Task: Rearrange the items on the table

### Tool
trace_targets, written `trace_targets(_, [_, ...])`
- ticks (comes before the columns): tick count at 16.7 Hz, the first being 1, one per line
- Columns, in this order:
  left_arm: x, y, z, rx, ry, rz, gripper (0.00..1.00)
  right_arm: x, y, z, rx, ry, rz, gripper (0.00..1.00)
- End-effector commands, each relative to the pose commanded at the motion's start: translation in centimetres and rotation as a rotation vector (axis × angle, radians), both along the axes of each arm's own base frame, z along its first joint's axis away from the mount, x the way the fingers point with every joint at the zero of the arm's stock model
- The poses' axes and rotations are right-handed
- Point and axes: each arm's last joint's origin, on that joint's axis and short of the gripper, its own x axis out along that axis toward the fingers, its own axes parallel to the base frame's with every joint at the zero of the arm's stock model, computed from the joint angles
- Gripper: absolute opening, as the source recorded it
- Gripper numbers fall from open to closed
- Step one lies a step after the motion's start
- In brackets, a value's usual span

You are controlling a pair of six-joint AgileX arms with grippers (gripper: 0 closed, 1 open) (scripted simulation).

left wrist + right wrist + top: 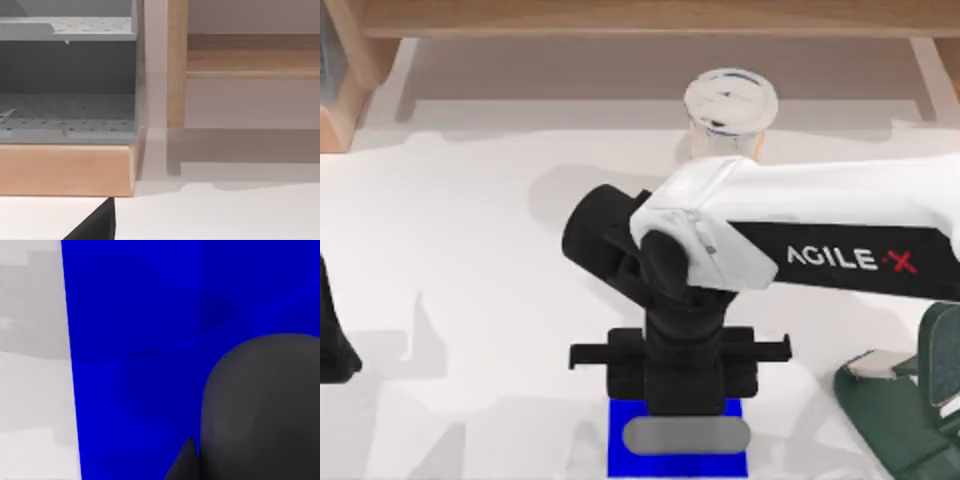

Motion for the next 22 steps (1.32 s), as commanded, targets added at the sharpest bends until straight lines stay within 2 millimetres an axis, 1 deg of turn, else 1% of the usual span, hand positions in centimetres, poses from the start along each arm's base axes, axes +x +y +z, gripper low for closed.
trace_targets(9, [0.0,0.0,0.0,0.000,0.000,0.000,1.00,0.0,0.0,0.0,0.000,0.000,0.000,0.98])
trace_targets(10, [0.0,0.0,0.0,0.000,0.000,0.000,1.00,0.0,0.0,0.0,0.000,0.000,0.000,1.00])
trace_targets(19, [0.0,0.0,0.0,0.000,0.000,0.000,1.00,0.1,-0.1,0.1,0.001,-0.001,-0.004,1.00])
trace_targets(21, [0.0,0.0,0.0,0.000,0.000,0.000,1.00,1.1,-0.8,1.1,0.008,-0.013,-0.068,1.00])
trace_targets(22, [0.0,0.0,0.0,0.000,0.000,0.000,1.00,2.0,-1.7,1.7,0.007,-0.019,-0.132,1.00])
